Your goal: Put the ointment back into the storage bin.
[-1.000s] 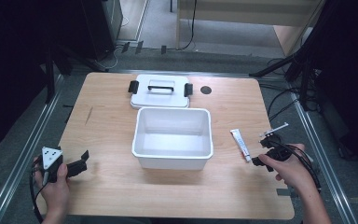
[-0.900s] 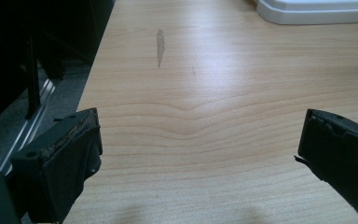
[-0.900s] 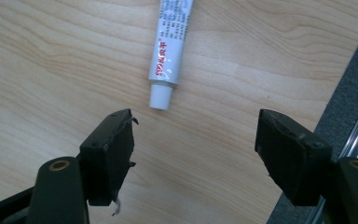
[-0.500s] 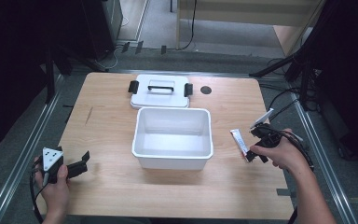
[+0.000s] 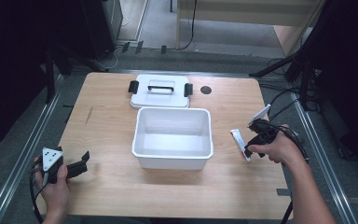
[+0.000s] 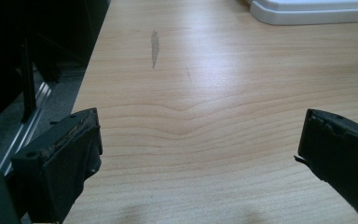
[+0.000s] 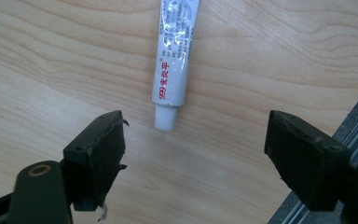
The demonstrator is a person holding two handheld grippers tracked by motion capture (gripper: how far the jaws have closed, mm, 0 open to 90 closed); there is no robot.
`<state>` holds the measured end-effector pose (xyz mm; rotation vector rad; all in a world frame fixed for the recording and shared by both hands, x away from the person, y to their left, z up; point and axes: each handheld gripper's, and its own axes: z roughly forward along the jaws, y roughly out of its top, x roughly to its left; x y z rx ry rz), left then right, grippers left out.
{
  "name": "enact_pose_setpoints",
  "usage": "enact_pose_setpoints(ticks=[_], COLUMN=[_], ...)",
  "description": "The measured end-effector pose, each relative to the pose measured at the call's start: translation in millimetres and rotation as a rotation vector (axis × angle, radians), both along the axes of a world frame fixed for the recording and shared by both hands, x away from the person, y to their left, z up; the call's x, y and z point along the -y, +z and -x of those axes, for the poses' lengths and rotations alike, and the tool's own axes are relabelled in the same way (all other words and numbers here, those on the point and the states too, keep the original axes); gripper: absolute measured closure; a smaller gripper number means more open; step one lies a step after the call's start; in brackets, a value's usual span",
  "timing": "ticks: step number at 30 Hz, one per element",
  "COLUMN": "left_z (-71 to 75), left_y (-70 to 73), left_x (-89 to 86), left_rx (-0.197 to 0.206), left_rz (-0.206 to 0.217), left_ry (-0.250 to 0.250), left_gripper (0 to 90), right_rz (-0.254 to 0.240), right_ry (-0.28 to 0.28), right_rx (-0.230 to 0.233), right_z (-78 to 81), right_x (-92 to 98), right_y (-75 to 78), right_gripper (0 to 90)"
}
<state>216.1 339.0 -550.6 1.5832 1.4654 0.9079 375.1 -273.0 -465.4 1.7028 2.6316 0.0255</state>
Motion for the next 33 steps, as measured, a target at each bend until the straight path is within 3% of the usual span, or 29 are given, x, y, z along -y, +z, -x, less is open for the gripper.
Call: enact_pose_setpoints(ticks=[12,20,25,32,33], left_z=[0.7,0.9,0.9,1.0,1.0], left_y=[-0.1,-0.1,-0.1,-0.1,-0.1], left_x=[0.0,0.4,0.4,-0.1,-0.1], left_rx=[0.003,0.001,0.000,0.000,-0.001], left_rz=[0.003,0.003,0.004,0.009,0.009], left_ry=[0.000,-0.002,-0.004,-0.003,-0.003], left_gripper=[0.0,0.0,0.0,0.0,0.0], right_rz=[0.001,-0.010,-0.023,0.019,0.028], right_ry=[0.029,0.026,-0.018,-0.025,-0.038], right_rx=[0.016,-0.003,0.010,0.002,-0.003], right_z=[-10.6,-18.3,-20.6,-24.5,-25.2], right_x=[-6.4,-14.8,-22.8,-27.5,-28.6], right_y=[-6.3,-14.8,-20.4,-30.2,-31.8], right_gripper=[31.8,43.5,50.0,59.3,66.1])
